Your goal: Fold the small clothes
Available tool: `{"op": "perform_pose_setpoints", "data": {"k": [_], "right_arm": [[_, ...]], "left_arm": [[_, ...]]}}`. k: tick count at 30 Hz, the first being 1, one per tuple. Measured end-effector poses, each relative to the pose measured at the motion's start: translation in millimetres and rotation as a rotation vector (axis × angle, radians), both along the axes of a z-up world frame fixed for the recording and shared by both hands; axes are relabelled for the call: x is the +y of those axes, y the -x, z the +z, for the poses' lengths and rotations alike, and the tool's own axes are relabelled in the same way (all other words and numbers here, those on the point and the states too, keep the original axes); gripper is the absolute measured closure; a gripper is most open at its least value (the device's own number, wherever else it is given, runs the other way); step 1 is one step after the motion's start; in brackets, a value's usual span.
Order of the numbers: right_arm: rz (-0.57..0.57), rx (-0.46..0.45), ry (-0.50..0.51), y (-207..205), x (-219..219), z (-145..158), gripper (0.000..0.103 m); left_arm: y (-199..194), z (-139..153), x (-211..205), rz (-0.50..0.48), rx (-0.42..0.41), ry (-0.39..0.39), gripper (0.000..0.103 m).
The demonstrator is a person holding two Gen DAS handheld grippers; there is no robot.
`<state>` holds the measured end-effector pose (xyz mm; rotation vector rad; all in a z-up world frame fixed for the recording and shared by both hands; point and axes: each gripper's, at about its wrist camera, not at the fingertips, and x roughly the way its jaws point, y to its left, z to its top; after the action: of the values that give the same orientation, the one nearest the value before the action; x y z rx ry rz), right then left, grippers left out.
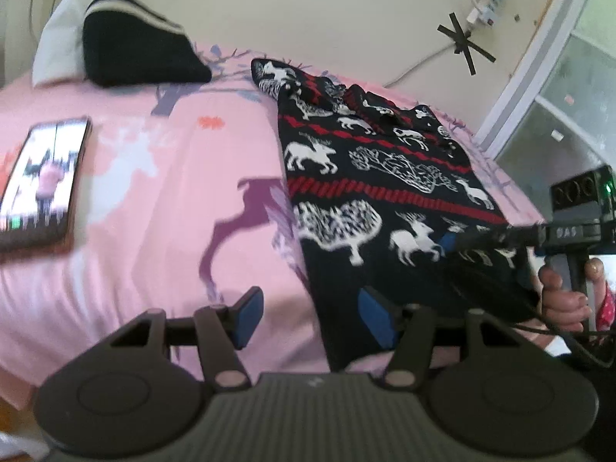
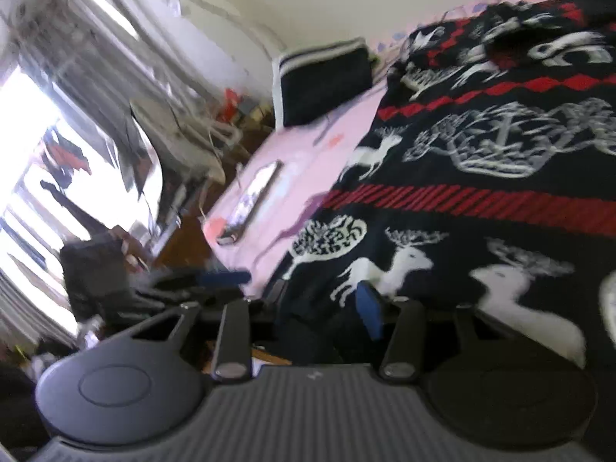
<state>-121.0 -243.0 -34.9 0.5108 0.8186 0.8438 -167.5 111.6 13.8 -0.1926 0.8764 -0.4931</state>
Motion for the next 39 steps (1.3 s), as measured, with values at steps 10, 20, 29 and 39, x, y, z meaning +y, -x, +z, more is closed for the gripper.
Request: {"op": "perform_pose_setpoints", "data": {"k": [10, 20, 29, 39], "right_arm": [[-0.407, -0.066, 0.168, 92, -136, 18, 0.058], [-0.373, -0.152, 0.31, 134, -112, 6, 0.041], [-0.39, -0.17, 0.491, 120, -92, 1, 0.103], [-0.608, -0.127, 0.097, 117, -172, 24, 0.103]], "left_arm": [[2, -29, -16, 0.031, 0.117, 0.081, 0.046], [-6, -37, -19, 0.068, 0.193, 0.139, 0.044], [1, -37, -33, 0.014, 0.225, 0.143, 0.097], [-10, 17, 1, 0.055, 0.091, 0.416, 0.097]]}}
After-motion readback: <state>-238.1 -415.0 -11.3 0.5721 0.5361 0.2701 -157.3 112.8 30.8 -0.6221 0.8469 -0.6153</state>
